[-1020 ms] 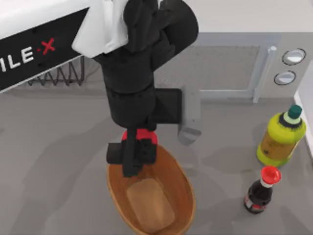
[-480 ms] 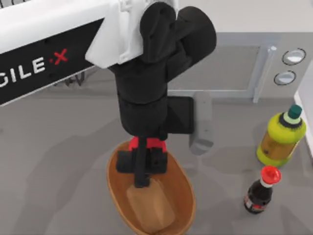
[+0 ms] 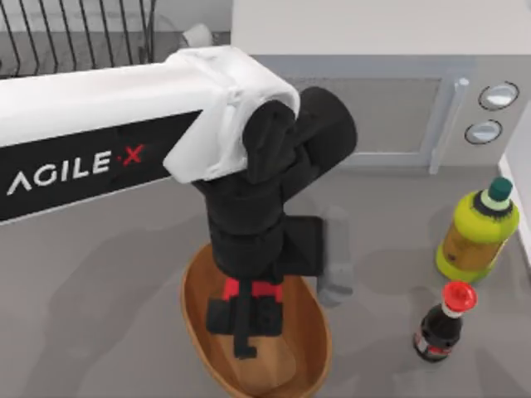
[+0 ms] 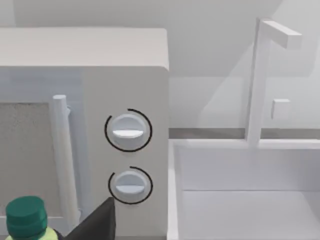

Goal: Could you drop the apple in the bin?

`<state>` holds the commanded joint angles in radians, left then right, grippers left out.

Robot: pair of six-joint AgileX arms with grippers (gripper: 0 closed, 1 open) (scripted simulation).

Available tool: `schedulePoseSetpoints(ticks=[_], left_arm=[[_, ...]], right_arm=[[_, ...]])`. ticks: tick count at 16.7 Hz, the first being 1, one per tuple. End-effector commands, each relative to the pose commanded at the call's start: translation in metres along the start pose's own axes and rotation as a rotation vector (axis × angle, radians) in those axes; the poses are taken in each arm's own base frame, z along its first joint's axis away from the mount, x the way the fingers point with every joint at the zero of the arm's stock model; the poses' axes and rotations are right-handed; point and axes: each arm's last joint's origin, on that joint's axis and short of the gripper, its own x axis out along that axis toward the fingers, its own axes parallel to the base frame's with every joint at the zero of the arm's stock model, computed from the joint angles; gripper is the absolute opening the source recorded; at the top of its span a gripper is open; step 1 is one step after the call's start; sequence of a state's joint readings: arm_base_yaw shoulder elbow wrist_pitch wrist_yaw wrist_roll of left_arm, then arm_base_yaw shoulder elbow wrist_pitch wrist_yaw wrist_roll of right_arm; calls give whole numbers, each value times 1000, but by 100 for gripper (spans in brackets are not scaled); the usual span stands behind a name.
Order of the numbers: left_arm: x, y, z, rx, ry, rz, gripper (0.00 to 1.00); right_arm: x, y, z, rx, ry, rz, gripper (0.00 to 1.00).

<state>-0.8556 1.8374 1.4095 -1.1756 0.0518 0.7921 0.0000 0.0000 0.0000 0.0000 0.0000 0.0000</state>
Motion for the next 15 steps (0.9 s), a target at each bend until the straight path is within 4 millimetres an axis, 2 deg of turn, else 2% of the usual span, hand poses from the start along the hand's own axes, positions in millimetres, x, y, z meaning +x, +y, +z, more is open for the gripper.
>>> schedulePoseSetpoints(ticks=[4, 15], left_arm=[[0, 0, 0, 0, 0, 1, 0], [0, 0, 0, 0, 0, 1, 83]], right_arm=[[0, 0, 0, 0, 0, 0, 100], [0, 0, 0, 0, 0, 0, 100]])
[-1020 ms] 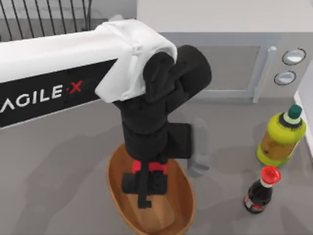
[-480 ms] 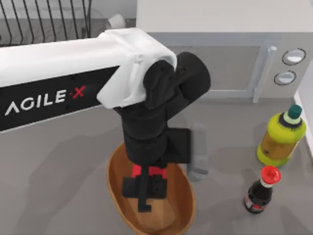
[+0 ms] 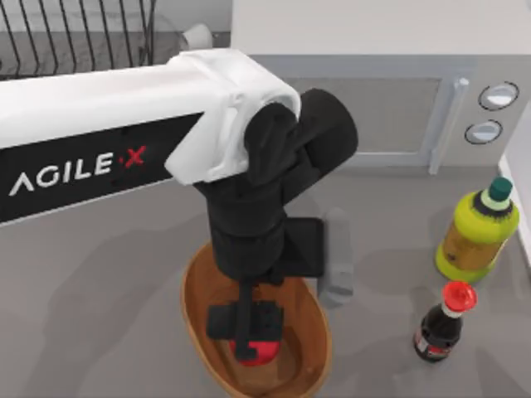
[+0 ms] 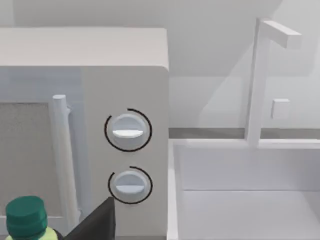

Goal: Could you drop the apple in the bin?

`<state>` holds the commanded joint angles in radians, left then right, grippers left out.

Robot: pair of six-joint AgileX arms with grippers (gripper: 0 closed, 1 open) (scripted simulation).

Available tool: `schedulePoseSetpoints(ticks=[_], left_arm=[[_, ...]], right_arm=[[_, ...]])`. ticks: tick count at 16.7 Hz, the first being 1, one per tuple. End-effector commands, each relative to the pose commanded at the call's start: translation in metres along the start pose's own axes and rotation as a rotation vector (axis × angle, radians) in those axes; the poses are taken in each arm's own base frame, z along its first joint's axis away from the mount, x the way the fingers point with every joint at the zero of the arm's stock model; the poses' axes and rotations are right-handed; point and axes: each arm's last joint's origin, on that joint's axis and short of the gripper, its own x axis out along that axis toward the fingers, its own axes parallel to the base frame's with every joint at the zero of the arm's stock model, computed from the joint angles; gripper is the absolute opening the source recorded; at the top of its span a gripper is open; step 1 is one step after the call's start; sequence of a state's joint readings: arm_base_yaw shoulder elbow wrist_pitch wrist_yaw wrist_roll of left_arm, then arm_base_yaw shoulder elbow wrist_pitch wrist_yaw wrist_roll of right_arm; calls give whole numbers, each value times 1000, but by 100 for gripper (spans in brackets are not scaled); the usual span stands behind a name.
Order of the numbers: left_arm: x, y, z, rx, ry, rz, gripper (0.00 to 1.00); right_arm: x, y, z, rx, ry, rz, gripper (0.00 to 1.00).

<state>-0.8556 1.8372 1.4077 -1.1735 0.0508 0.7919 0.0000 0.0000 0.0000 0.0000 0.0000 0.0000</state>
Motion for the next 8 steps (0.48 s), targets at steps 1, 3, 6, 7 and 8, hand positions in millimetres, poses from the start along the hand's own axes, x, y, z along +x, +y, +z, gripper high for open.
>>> schedulePoseSetpoints(ticks=[1, 3, 6, 7, 8], left_arm=[[0, 0, 0, 0, 0, 0, 90], [0, 0, 0, 0, 0, 0, 100], [0, 0, 0, 0, 0, 0, 100], [0, 0, 0, 0, 0, 0, 100], [0, 0, 0, 0, 0, 0, 100]], right_arm=[[0, 0, 0, 0, 0, 0, 100], [0, 0, 0, 0, 0, 0, 100], [0, 0, 0, 0, 0, 0, 100], [0, 0, 0, 0, 0, 0, 100], [0, 0, 0, 0, 0, 0, 100]])
